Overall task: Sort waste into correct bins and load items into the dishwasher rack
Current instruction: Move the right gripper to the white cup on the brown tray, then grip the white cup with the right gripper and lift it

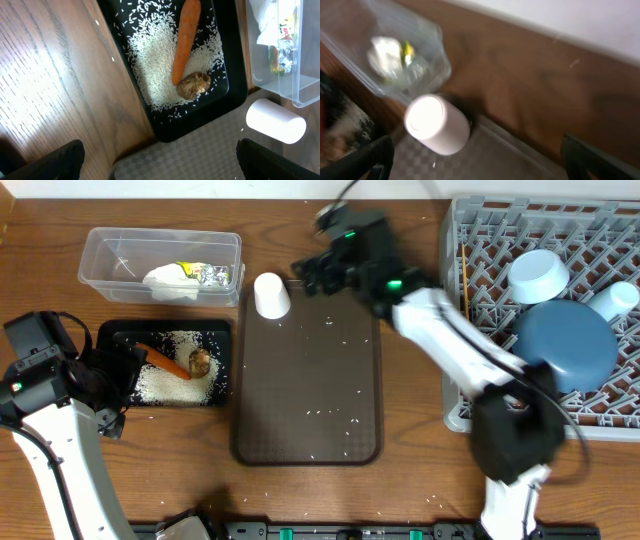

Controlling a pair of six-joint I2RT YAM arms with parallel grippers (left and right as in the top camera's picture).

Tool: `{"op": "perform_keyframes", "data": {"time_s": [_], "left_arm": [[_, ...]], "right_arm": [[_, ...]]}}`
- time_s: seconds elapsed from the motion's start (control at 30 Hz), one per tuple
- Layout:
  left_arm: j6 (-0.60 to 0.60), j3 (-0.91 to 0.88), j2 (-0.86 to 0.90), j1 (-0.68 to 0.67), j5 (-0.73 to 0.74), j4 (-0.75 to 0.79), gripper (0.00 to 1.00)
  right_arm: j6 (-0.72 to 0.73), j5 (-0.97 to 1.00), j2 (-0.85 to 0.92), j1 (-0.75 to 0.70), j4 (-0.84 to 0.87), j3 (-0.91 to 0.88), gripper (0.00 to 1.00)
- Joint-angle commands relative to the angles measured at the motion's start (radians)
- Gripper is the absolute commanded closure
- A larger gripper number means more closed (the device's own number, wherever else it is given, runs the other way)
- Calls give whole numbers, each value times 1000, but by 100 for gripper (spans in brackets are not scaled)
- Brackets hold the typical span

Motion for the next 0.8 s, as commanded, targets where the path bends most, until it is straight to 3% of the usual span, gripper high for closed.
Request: {"op": "perform_keyframes", "data": {"time_s": [0.0, 0.2, 0.77], "left_arm": [[-9, 0, -7, 4, -6, -6, 2], [-9, 0, -7, 4, -6, -6, 2], [-9, 0, -7, 4, -6, -6, 2]], "right_arm": [[-14, 37, 114, 35, -30, 126, 1], [-15, 37, 275, 91, -57, 275, 1], [-15, 39, 330, 150, -13, 277, 1]]}}
